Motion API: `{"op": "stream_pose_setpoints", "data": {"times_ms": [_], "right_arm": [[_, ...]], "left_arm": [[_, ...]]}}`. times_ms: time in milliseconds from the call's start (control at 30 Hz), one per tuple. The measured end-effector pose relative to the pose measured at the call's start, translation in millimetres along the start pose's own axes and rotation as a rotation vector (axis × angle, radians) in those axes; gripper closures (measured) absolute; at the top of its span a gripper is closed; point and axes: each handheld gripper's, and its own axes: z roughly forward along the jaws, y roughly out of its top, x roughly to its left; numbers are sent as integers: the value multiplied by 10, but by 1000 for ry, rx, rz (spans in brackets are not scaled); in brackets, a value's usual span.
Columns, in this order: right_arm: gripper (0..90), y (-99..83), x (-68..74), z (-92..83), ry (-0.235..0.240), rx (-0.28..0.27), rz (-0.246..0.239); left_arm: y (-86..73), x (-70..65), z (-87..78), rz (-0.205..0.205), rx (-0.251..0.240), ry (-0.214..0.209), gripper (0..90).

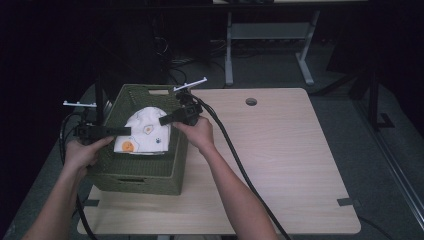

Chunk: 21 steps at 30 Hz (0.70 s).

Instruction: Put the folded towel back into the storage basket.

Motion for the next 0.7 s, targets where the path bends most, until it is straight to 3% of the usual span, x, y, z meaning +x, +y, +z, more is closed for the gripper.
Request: {"op": "stream_pose_setpoints", "data": {"times_ms": [233,700], "right_arm": [[819,-41,-43,114,-24,19,6],[818,-104,-90,243,-56,37,17]], "left_arm": [[-43,57,56,-7,25,31,815],[-43,78,188,30,98,123,813]]}}
